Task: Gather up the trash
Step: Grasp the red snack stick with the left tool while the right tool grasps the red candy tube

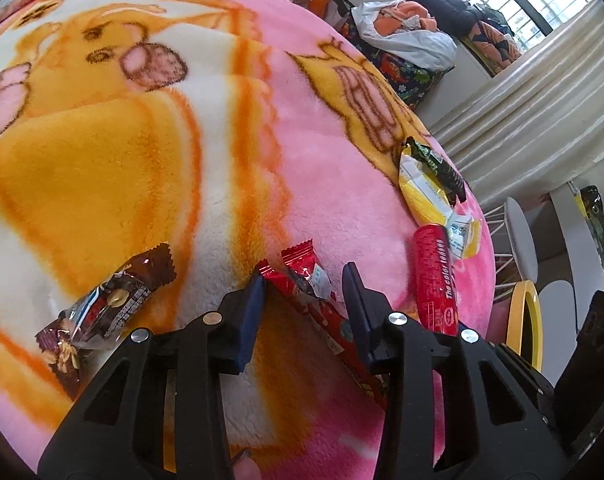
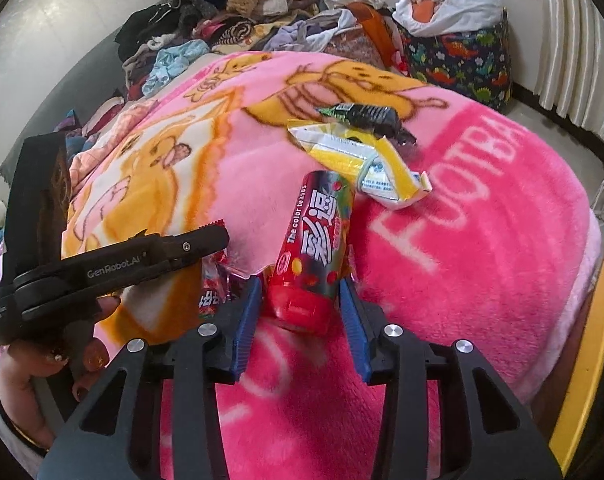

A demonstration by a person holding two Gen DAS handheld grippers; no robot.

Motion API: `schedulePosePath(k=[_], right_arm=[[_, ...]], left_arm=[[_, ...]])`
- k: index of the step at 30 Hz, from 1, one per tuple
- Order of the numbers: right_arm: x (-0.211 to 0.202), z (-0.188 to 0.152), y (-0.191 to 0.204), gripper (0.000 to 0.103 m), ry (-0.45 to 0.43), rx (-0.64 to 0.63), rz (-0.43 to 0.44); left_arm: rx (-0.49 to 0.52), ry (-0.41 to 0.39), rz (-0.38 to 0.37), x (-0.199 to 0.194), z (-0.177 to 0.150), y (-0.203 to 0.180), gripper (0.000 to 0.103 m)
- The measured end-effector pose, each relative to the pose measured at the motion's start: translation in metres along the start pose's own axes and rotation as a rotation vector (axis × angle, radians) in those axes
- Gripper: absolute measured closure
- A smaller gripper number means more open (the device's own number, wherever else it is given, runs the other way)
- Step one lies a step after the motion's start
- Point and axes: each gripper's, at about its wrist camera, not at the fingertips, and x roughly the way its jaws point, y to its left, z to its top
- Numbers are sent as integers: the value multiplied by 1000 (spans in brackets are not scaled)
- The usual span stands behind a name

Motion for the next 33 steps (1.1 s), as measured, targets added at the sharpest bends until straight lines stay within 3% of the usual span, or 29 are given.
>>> schedulePosePath(k=[6, 11, 18, 33], right_arm=[[4, 1, -3, 66, 10, 7, 15], [-9, -1, -6, 67, -32, 27, 34], [-35, -9, -13, 68, -85, 69, 46], [-84, -14, -11, 69, -194, 69, 35]], left_arm=[[1, 3, 8, 1, 0, 1, 71], [0, 3, 18, -1, -1, -3, 73], [-1, -4, 18, -7, -1, 0, 95], [75, -123, -23, -54, 1, -31, 97]])
